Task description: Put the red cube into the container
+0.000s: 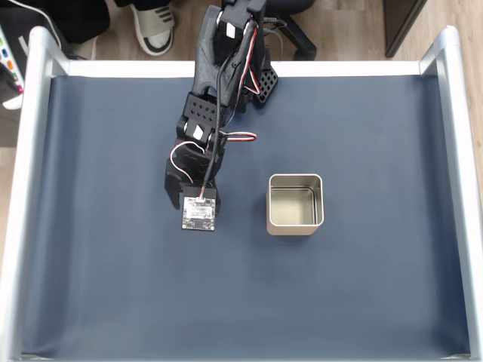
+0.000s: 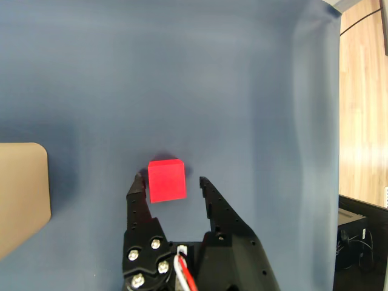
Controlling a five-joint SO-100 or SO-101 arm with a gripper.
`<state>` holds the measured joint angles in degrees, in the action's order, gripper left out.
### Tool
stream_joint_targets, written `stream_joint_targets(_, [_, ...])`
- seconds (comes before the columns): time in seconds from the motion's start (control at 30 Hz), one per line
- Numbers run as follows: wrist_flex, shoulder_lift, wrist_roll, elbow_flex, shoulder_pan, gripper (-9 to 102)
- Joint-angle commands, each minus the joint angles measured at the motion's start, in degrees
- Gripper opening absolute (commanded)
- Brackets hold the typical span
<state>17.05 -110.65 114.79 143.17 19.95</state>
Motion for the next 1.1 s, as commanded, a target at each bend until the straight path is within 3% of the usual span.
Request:
stream_joint_targets(0.0, [-0.88, 0.0, -1.67, -0.44, -1.05, 29])
stream_joint_targets(0.53, [-0.44, 1.23, -4.39, -0.62, -2.72, 3])
stream_joint_targets(0.9, [-0.18, 0.7, -4.31, -1.05, -2.72, 0])
stream_joint_targets(1.07, [4.31, -1.23, -6.24, -4.04, -3.08, 0])
